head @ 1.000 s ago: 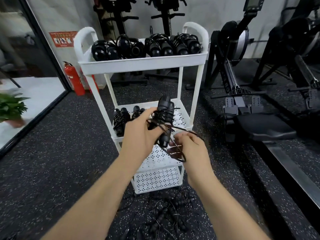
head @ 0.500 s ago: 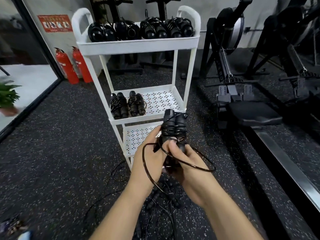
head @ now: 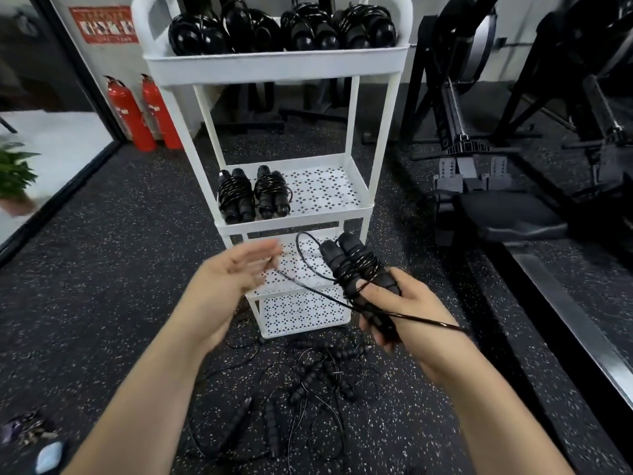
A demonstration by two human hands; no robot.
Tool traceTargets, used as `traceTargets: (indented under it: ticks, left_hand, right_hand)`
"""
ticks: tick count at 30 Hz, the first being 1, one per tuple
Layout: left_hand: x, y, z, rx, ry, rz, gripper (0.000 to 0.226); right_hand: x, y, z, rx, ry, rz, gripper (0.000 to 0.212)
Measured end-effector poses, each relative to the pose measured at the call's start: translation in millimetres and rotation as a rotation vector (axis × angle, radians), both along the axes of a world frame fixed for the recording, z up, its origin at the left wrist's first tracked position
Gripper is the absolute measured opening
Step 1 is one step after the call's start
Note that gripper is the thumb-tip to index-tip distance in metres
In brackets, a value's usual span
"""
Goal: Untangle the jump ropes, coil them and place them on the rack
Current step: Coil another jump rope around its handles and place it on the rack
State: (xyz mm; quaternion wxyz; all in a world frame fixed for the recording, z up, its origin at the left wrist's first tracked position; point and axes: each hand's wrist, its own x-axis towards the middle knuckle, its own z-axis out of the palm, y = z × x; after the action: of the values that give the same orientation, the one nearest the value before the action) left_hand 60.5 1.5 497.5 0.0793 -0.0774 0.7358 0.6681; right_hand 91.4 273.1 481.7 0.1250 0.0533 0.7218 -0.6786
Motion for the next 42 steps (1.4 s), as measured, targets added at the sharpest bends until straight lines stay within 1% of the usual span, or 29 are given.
traceTargets:
  ticks: [2,3,4,6,7,8,10,13,16,17,20,21,23,24,26,29,32,35,37,40,42]
  left_hand:
    - [0,-3,4,-0.062,0.105,0.145,0.053]
    - [1,0,6,-0.117,0.167,0.181,0.044]
    - [3,4,8,-0.158,0.214,0.172,0.034]
    - [8,19,7,-0.223,0.256,0.022,0.021]
    - [11,27,5,-0.274,0.259,-0.076,0.018]
    - [13,35,0,-0.332,0.264,-0.155,0.018]
    - [17,46,-7,-0.391,0.291,-0.245,0.021]
    - [20,56,-11,-0.359,0.302,-0.309,0.032]
    - [24,66,-15,-0.367,0.304,-0.405,0.047]
    - [25,68,-17,-0.385,0.312,-0.412,0.048]
    - [21,66,-22,-0.426,0.336,-0.365,0.034]
    - [19,64,-22,-0.419,0.334,-0.345,0.034]
    - [15,59,-22,-0.407,0.33,-0.294,0.039]
    - [13,57,-22,-0.403,0.329,-0.26,0.042]
    - [11,54,-22,-0.362,0.312,-0.198,0.05]
    - [11,51,-22,-0.19,0.212,-0.185,0.082]
    - [12,51,-22,-0.051,0.098,-0.211,0.098]
    - [10,47,-26,0.027,0.045,-0.291,0.115]
    - [9,44,-27,0.093,0.037,-0.377,0.125]
    - [9,43,-26,0.259,0.017,-0.423,0.128]
    - [8,43,-26,0.298,0.01,-0.424,0.129]
  right_hand:
    - [0,3,-4,0.11,-0.039,0.036,0.034]
    - [0,3,-5,0.216,-0.031,0.064,0.034]
    - [0,2,-8,0.363,-0.006,0.103,0.033]
    - [2,-3,-13,0.655,0.054,0.181,0.031]
    - [4,-6,-14,0.749,0.059,0.219,0.03]
    - [5,-10,-17,0.8,0.048,0.264,0.029]
    - [7,-17,-22,0.839,0.005,0.354,0.03]
    - [10,-22,-22,0.92,-0.009,0.423,0.03]
    - [13,-25,-18,0.894,-0.025,0.445,0.027]
    - [14,-26,-17,0.885,-0.018,0.448,0.025]
    - [11,-26,-18,0.91,0.0,0.404,0.023]
    - [10,-24,-17,0.915,-0.005,0.383,0.022]
    - [7,-20,-14,0.868,-0.019,0.352,0.021]
    - [7,-17,-11,0.798,-0.029,0.338,0.021]
    - [7,-12,-6,0.592,-0.064,0.308,0.021]
    - [7,-4,6,0.344,-0.113,0.251,0.025]
    - [8,1,14,0.173,-0.114,0.231,0.033]
    - [8,7,21,0.039,-0.092,0.25,0.042]
    - [8,12,24,-0.031,-0.095,0.259,0.043]
    - [8,16,26,-0.072,-0.095,0.281,0.046]
    - [8,17,26,-0.094,-0.104,0.304,0.045]
